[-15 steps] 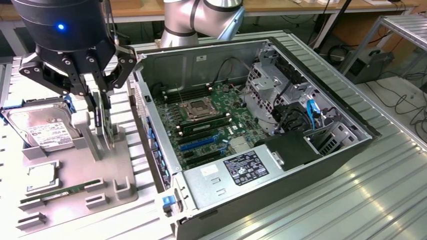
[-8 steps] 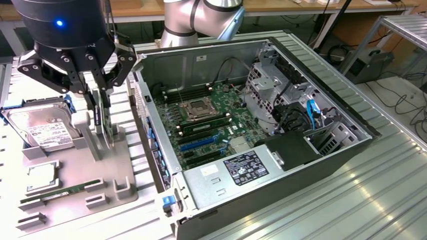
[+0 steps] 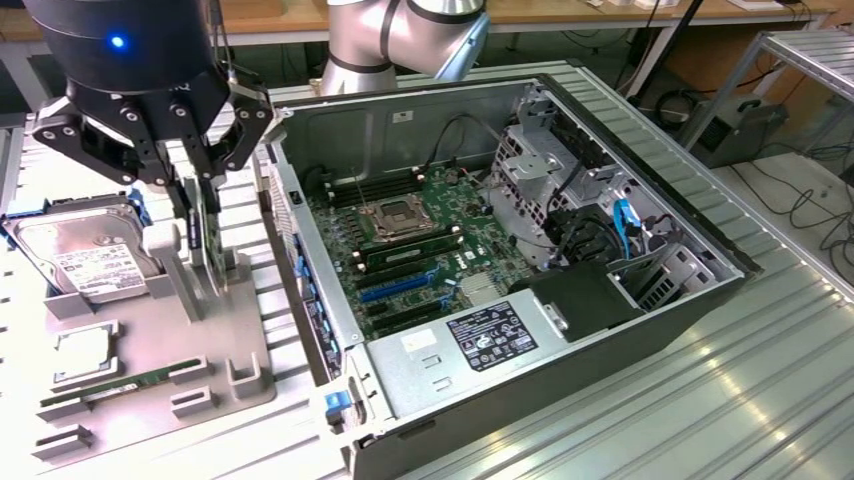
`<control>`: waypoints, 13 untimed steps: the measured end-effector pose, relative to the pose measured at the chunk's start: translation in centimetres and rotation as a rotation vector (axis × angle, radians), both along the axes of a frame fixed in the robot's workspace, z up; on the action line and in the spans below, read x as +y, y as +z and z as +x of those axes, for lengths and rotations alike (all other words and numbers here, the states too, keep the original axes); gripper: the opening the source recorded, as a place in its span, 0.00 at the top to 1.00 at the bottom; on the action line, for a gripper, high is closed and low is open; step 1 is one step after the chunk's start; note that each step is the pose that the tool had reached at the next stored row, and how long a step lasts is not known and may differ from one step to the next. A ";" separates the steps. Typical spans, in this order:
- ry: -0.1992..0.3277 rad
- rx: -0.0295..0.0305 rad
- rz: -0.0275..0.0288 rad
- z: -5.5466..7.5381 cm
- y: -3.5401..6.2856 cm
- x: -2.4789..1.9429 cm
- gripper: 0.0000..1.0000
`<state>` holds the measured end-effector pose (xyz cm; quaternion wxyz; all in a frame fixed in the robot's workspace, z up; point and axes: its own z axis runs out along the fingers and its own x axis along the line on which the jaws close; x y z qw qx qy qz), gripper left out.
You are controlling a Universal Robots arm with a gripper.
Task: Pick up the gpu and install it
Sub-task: 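Pick up the gpu and move the gpu toward the slot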
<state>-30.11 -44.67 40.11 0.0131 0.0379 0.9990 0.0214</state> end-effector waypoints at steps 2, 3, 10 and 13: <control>0.000 0.0000 -0.0001 0.0 0.07 0.00 0.74; 0.000 0.0000 0.0000 0.0 0.12 0.00 0.74; 0.000 0.0000 -0.0001 0.0 0.61 0.00 0.74; 0.000 0.0000 0.0000 0.0 0.79 0.00 0.74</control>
